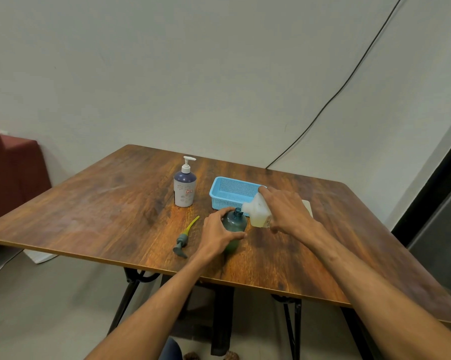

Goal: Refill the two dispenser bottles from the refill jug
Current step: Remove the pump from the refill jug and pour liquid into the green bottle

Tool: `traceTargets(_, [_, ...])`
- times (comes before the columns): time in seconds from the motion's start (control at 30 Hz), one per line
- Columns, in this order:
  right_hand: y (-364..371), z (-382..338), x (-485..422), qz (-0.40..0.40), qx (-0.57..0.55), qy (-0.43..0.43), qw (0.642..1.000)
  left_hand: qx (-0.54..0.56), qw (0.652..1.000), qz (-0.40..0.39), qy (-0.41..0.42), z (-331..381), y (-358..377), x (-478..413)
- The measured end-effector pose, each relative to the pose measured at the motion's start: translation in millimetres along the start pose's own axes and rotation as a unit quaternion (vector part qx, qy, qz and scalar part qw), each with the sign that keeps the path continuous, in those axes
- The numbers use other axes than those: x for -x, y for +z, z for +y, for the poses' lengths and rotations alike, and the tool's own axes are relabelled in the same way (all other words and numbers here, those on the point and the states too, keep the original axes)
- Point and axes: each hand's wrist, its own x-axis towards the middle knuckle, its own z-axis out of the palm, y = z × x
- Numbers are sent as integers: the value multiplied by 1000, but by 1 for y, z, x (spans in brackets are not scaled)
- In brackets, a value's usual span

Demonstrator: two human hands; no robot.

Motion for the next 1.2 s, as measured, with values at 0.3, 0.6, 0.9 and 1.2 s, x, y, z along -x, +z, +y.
traceTargets(0.3, [1,1,0,7,4,-6,1000,5,1000,3,7,4,-3,2])
traceTargets(0.6, [8,2,2,15,-20,0,1000,9,1000,-1,8,10,-6,5])
traceTargets(0.9, [19,2,4,21,-75,16,997,9,1000,2,8,8,-7,7])
traceTargets(1.2, [22,0,10,69,-184,47,979,30,999,4,17,5,-9,15])
